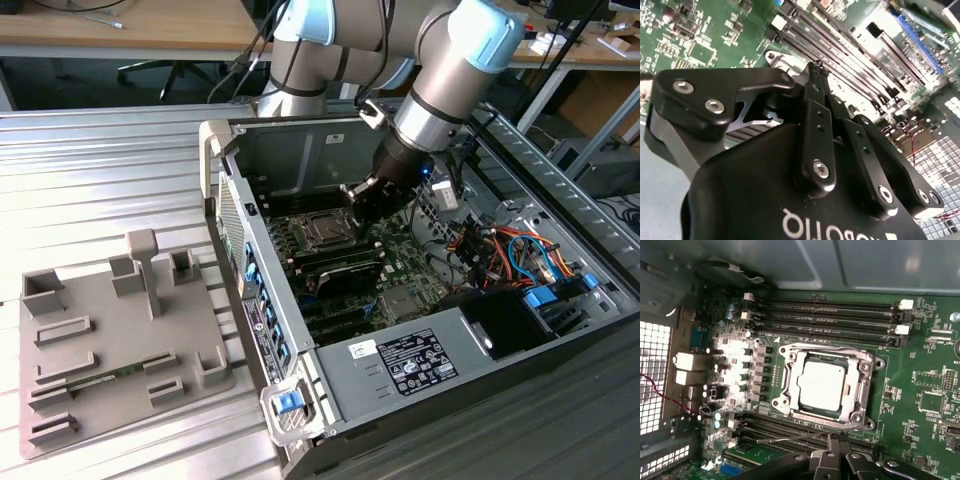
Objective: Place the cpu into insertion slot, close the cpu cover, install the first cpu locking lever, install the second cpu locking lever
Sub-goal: 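Install the second cpu locking lever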
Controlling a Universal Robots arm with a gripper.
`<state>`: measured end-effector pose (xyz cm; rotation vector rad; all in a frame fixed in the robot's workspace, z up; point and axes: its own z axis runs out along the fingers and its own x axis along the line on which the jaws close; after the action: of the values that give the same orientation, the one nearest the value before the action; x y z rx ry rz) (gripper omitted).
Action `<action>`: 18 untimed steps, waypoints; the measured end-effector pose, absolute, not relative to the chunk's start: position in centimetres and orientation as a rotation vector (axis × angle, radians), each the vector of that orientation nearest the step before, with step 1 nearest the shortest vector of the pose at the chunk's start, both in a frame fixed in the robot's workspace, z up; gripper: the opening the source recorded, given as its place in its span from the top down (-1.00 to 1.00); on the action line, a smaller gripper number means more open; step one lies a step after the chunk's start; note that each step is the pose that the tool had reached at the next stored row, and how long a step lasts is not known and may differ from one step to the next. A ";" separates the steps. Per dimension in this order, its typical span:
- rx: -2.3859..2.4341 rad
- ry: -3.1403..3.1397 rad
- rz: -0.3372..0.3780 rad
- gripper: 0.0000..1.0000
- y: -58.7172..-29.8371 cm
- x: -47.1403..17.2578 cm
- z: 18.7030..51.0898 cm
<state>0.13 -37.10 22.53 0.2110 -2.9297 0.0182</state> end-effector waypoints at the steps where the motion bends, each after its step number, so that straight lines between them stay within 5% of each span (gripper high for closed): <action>1: 0.211 -2.930 0.018 0.79 -37.0 -0.1 22.5; 18: 0.140 -3.093 0.021 0.79 -36.8 -0.3 22.3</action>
<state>-0.32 -36.82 22.31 0.1405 -3.0926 0.0212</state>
